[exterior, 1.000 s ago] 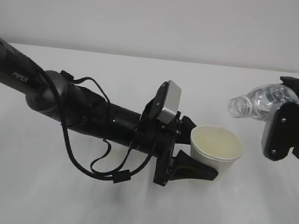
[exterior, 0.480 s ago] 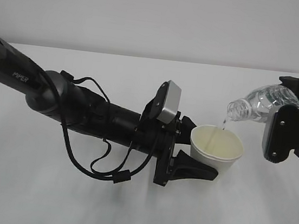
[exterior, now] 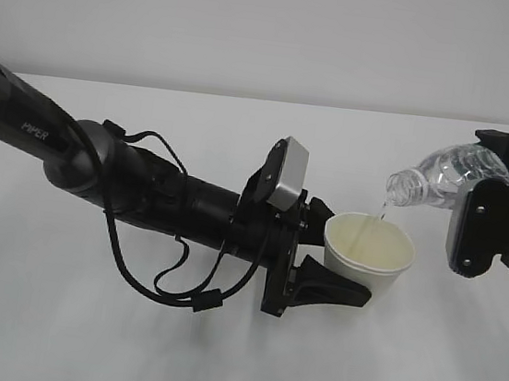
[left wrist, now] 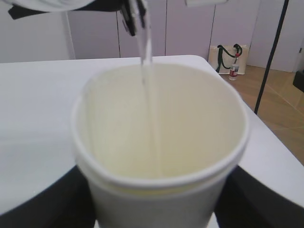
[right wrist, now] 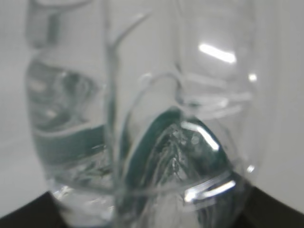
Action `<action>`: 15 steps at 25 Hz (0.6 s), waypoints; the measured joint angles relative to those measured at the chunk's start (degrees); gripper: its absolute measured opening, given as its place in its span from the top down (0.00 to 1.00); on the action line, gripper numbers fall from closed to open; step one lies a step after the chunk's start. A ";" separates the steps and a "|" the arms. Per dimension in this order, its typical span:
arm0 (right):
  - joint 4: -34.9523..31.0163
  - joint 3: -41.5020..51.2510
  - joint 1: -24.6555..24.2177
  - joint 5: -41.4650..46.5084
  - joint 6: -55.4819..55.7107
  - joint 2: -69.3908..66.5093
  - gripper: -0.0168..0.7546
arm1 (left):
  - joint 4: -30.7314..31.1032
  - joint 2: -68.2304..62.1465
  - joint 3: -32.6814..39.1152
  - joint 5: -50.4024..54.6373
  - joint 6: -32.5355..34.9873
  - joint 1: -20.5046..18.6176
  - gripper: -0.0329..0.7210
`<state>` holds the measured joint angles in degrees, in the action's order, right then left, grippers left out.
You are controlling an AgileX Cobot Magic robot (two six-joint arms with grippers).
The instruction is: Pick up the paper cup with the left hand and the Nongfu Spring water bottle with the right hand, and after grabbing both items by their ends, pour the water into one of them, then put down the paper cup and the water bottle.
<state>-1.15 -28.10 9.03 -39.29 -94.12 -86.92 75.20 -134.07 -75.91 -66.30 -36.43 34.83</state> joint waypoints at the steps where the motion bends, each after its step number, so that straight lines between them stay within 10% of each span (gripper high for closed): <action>1: 0.00 0.00 0.00 0.00 0.00 0.00 0.42 | 0.00 0.00 0.00 0.00 0.00 0.00 0.32; 15: 0.08 0.00 0.00 0.00 0.00 0.00 0.42 | 0.00 0.00 0.00 0.00 0.05 0.00 0.32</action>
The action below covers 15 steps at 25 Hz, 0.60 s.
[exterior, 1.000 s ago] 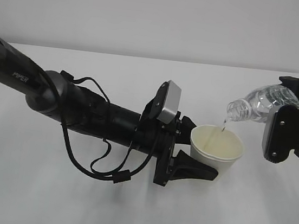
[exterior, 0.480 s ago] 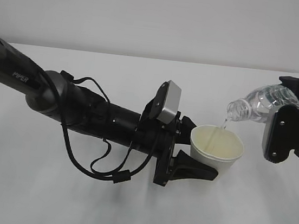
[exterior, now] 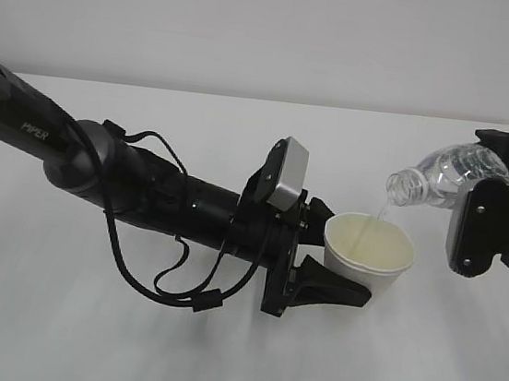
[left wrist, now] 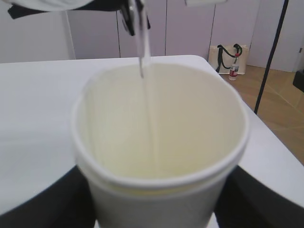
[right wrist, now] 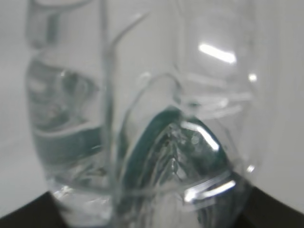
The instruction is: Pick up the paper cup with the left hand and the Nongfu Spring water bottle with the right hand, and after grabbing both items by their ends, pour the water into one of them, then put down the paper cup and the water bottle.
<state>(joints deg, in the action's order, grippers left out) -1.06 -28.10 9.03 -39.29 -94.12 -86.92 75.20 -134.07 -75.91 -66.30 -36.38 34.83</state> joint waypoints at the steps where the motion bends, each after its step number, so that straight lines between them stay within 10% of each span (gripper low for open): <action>1: 0.00 0.00 0.00 0.00 0.00 0.00 0.42 | 0.00 0.00 0.00 0.00 0.00 0.00 0.32; 15: 0.03 0.00 0.00 -0.12 0.00 0.00 0.42 | 0.00 0.00 0.00 0.00 0.00 0.00 0.32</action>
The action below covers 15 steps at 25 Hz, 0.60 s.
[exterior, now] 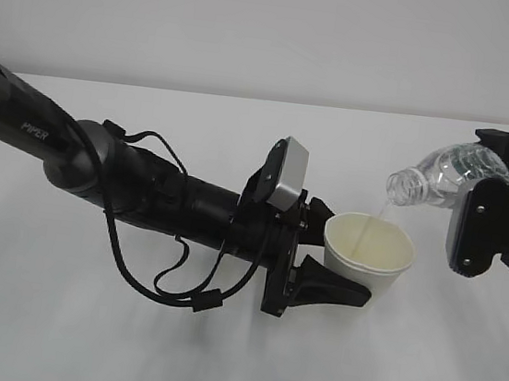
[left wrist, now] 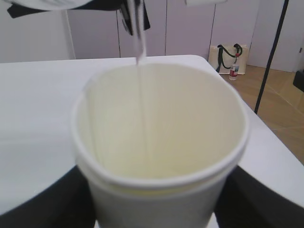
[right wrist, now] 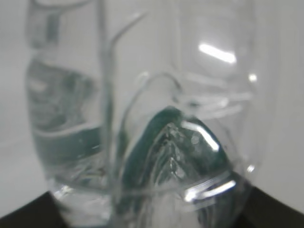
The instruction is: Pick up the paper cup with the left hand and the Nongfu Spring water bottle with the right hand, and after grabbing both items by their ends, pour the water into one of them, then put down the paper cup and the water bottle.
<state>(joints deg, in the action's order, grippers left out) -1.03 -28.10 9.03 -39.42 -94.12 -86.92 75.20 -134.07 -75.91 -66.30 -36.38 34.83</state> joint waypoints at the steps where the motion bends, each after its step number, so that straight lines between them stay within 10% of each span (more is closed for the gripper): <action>1: 0.11 0.00 0.00 0.00 0.00 0.00 0.42 | 0.00 0.00 0.00 0.00 0.00 0.00 0.32; 15: 0.12 0.00 0.00 -0.12 0.00 0.00 0.42 | 0.00 0.00 0.00 0.00 0.00 0.00 0.32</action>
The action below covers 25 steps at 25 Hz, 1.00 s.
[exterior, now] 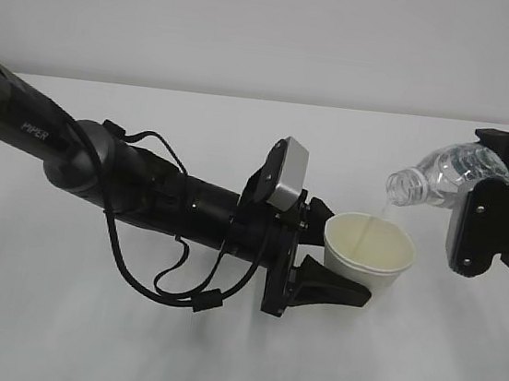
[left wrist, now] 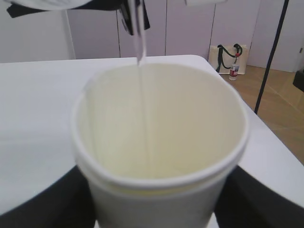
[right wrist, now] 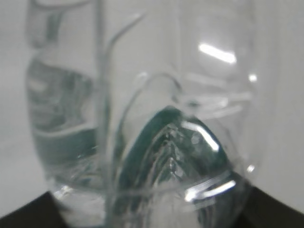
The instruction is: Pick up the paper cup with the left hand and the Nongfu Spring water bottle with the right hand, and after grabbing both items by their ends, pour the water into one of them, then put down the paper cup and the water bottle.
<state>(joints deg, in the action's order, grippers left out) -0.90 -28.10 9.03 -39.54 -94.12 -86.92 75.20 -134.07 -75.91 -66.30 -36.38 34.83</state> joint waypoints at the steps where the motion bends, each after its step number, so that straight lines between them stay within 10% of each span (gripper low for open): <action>1: 0.00 0.00 0.00 0.00 0.00 0.00 0.42 | 0.00 0.00 0.00 0.00 0.00 0.00 0.32; 25: 0.90 0.00 0.00 -0.12 0.00 0.00 0.42 | 0.00 0.00 0.00 0.00 0.00 0.00 0.32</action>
<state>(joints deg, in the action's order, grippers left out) 0.00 -28.10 9.03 -39.66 -94.12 -86.92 75.20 -134.07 -75.91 -66.30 -36.38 34.83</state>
